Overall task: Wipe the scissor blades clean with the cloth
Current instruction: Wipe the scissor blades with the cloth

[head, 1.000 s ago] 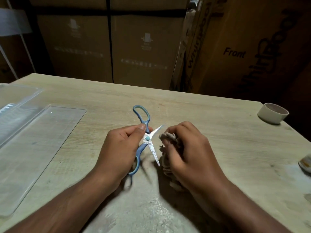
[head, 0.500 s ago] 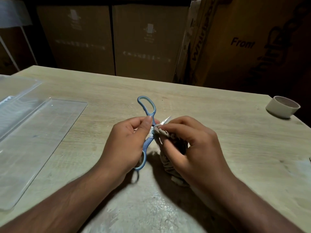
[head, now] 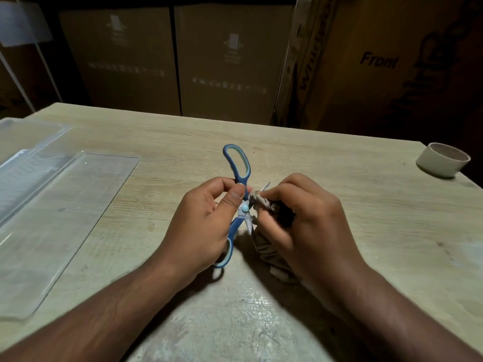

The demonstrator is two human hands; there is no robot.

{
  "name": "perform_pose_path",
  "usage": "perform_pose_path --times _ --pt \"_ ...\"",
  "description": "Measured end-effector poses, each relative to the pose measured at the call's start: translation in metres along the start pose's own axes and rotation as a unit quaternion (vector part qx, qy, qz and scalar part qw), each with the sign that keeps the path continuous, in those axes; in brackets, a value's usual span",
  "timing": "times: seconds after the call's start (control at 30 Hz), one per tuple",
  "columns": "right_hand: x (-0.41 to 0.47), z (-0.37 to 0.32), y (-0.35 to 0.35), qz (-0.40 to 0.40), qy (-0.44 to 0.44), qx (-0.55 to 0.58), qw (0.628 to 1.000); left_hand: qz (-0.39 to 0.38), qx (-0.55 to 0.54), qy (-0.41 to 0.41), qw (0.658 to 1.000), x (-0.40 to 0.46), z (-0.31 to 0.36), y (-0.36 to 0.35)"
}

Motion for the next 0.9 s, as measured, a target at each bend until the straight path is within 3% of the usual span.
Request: perform_pose_path --times 0.17,0.47,0.7,0.9 --pt "-0.003 -0.006 -0.005 -0.018 0.022 0.015 0.999 0.016 -0.015 0.014 1.0 0.0 -0.003 0.001" --pt "0.0 -0.005 -0.004 0.028 -0.059 -0.008 0.998 -0.002 -0.021 -0.008 1.0 0.0 -0.002 -0.003" --pt "-0.002 -0.011 -0.005 -0.016 -0.017 0.012 1.0 0.013 -0.027 -0.006 1.0 -0.001 -0.003 -0.001" --pt "-0.002 -0.007 -0.004 -0.002 -0.042 0.005 0.999 -0.003 -0.018 -0.007 1.0 -0.001 -0.002 -0.001"
Point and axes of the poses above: each hand's wrist, its own x-axis towards the middle knuckle, its own y-axis out of the back of the hand, z = x × y, the point moved 2 cm from there along x, towards the middle knuckle, and after that the axes turned 11 degrees about x, right-handed, at the moved point
